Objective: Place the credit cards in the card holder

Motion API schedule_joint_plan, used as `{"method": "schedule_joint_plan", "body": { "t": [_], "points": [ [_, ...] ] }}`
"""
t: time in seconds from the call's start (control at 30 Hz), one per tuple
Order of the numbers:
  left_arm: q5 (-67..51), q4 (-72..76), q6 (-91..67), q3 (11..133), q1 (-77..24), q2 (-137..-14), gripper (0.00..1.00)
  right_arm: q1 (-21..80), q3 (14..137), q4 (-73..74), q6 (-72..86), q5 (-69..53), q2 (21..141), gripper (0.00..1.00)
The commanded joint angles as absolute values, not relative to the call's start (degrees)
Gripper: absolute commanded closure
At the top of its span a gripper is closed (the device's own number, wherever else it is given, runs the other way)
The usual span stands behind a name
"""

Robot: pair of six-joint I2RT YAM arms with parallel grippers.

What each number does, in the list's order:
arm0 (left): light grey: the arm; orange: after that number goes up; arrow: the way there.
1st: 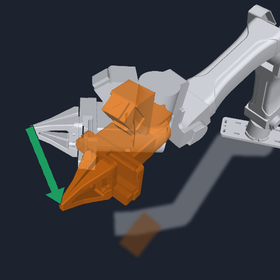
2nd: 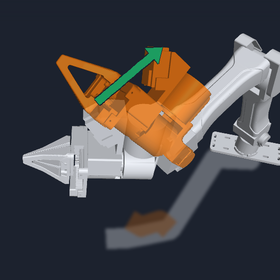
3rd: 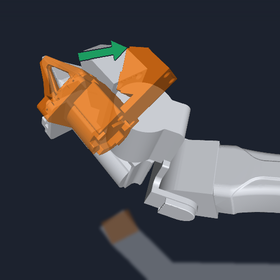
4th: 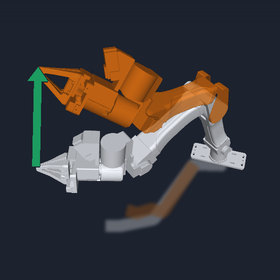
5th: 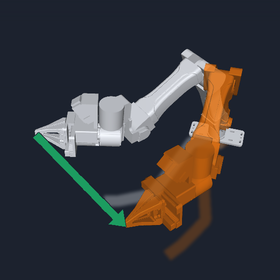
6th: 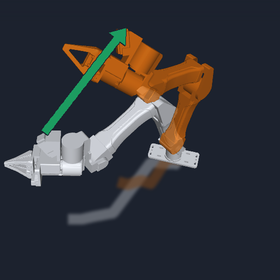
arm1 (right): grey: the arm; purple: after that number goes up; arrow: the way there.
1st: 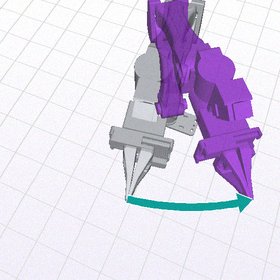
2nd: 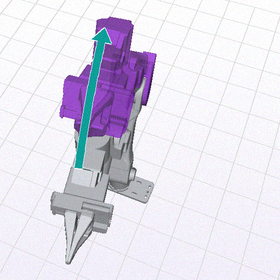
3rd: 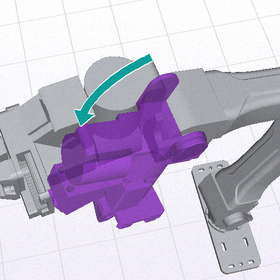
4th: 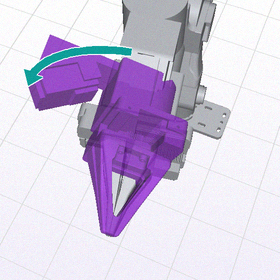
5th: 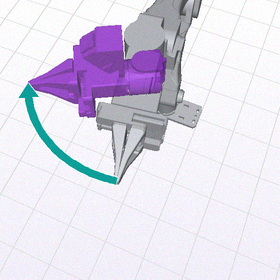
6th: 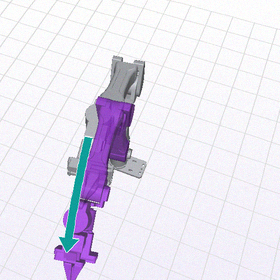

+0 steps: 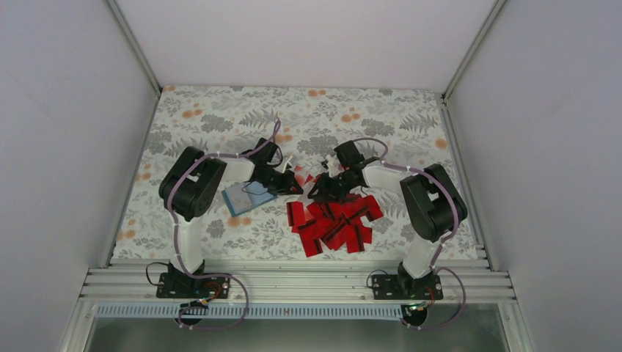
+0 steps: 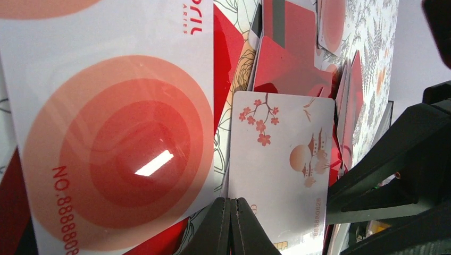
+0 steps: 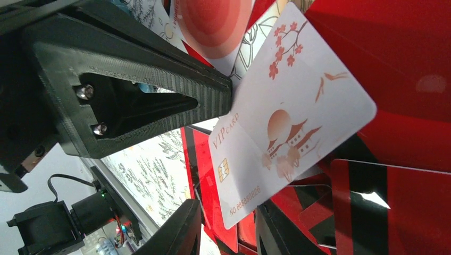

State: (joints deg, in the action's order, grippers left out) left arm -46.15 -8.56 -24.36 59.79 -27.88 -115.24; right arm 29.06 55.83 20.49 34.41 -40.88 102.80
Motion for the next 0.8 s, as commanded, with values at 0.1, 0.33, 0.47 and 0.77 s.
{"method": "schedule_joint_plan", "body": {
  "t": [0.1, 0.33, 0.47, 0.77],
  "points": [
    [-40.4, -20.1, -21.8, 58.5, -31.2, -121.5, 0.98, 29.9, 58.1, 11.8, 34.2, -39.2, 101.6, 0.73],
    [-40.9, -21.5, -20.7, 60.2, -31.2, -122.6, 0.98, 29.9, 58.9, 11.0, 34.7, -39.0, 104.1, 0.74],
    [-40.5, -22.8, -19.6, 61.3, -31.2, -122.9, 0.98, 29.9, 61.3, 15.6, 34.4, -35.0, 106.6, 0.78],
    [-39.6, -23.2, -19.0, 61.8, -30.9, -122.7, 0.98, 30.0, 62.3, 21.1, 32.0, -31.9, 107.6, 0.69]
  ]
}}
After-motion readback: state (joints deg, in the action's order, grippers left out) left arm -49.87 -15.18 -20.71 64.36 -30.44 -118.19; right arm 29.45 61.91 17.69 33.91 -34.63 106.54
